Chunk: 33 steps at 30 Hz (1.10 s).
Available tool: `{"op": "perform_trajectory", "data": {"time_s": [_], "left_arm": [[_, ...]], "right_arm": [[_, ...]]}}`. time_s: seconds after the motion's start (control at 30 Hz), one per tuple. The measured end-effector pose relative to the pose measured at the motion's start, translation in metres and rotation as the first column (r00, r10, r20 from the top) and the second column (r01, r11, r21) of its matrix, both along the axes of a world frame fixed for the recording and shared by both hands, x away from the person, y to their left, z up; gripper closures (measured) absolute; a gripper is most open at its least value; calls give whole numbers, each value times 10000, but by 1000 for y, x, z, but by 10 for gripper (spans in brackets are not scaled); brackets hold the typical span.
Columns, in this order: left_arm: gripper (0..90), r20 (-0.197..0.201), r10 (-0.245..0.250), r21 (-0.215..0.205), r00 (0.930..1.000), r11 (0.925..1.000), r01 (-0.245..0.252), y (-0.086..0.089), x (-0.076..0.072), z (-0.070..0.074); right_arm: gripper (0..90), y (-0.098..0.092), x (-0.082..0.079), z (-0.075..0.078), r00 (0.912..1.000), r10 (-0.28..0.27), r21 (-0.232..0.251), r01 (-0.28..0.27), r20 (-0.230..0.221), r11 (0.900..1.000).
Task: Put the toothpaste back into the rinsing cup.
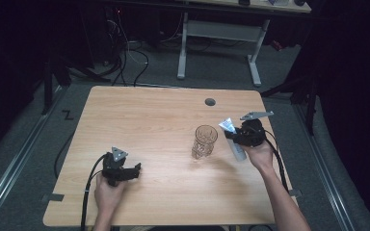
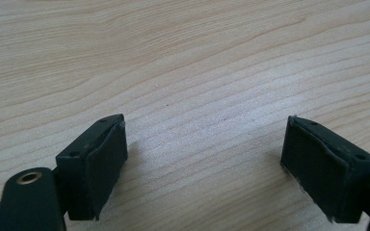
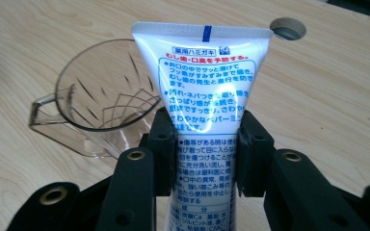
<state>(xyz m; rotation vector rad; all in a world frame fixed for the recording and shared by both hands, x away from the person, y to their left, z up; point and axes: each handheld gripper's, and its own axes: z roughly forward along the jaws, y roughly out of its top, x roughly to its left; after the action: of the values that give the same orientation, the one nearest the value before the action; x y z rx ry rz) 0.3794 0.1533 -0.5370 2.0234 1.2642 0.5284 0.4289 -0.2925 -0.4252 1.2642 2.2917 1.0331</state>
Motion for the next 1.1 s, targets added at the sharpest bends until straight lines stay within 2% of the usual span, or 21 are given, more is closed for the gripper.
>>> {"op": "perform_trajectory", "data": {"time_s": [0.63, 1.1], "left_arm": [[162, 4, 5, -6, 10000, 10000, -5, 0, 0, 0], [163, 2, 4, -5, 10000, 10000, -4, 0, 0, 0]], "right_arm": [[660, 11, -18, 23, 9957, 558, 881, -622, 738, 9942], [659, 22, -19, 34, 9905, 870, 1226, -999, 1061, 9874]]}}
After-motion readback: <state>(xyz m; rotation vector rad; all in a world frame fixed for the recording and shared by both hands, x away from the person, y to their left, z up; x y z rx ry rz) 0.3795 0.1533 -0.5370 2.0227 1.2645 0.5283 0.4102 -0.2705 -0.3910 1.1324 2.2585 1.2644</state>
